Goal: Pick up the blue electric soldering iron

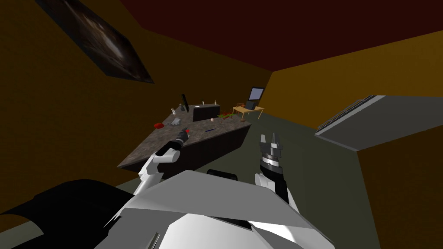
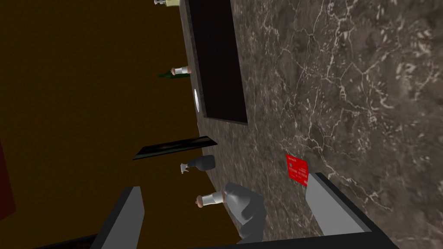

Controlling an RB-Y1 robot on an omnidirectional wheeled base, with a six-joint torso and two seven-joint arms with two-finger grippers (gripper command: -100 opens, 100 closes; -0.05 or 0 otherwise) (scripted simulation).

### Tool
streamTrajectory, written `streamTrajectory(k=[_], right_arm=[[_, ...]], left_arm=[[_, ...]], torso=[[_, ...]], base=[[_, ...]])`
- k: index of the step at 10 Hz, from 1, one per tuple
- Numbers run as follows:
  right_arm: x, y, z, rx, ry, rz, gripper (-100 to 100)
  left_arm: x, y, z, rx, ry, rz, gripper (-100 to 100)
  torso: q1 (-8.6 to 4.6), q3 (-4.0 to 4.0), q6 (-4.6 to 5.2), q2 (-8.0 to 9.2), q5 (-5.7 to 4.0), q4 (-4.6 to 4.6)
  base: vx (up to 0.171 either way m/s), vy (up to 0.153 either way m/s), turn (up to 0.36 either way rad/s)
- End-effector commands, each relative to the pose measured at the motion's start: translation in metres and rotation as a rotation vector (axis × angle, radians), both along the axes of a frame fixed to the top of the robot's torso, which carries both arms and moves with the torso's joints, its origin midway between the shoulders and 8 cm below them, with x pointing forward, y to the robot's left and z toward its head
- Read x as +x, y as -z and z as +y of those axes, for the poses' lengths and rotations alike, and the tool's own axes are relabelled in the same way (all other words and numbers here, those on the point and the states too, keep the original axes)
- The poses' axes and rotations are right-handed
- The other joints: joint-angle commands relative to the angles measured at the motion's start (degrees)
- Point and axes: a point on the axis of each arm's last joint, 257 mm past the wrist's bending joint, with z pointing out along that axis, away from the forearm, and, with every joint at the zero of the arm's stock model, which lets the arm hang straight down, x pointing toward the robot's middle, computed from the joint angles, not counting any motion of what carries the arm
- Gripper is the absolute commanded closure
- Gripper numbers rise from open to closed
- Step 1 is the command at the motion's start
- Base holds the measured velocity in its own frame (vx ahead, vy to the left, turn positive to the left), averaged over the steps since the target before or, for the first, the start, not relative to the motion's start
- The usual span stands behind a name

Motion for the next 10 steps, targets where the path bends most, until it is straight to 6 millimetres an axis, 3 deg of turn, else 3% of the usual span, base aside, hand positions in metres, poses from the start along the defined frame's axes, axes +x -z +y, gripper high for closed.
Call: streamTrajectory(k=[1, 6, 7, 9, 10], right_arm=[[0.000, 0.000, 0.000, 0.000, 0.000, 0.000, 0], [0.000, 0.000, 0.000, 0.000, 0.000, 0.000, 0], [0.000, 0.000, 0.000, 0.000, 0.000, 0.000, 0], [0.000, 0.000, 0.000, 0.000, 0.000, 0.000, 0], [0.000, 0.000, 0.000, 0.000, 0.000, 0.000, 0]], left_arm=[[-0.004, 0.008, 0.015, -0.034, -0.028, 0.036, -100], [-0.014, 0.034, 0.030, -0.088, -0.068, 0.145, -100], [-0.019, 0.036, 0.043, -0.120, -0.095, 0.160, -100], [-0.023, 0.048, 0.043, -0.132, -0.103, 0.207, -100], [-0.028, 0.050, 0.056, -0.166, -0.131, 0.219, -100]], torso=[[0.00, 0.00, 0.00, 0.00, 0.00, 0.00], [0.00, -0.02, 0.00, -0.03, 0.00, -0.01], [0.00, -0.01, -0.02, -0.02, 0.00, -0.01], [-0.01, -0.03, 0.00, -0.06, 0.00, -0.01], [0.01, -0.02, -0.01, -0.04, 0.00, -0.01]], base=[[-0.005, -0.015, -0.229], [0.000, -0.006, -0.096], [0.010, -0.015, -0.227], [0.007, -0.003, -0.057], [0.014, -0.012, -0.275]])
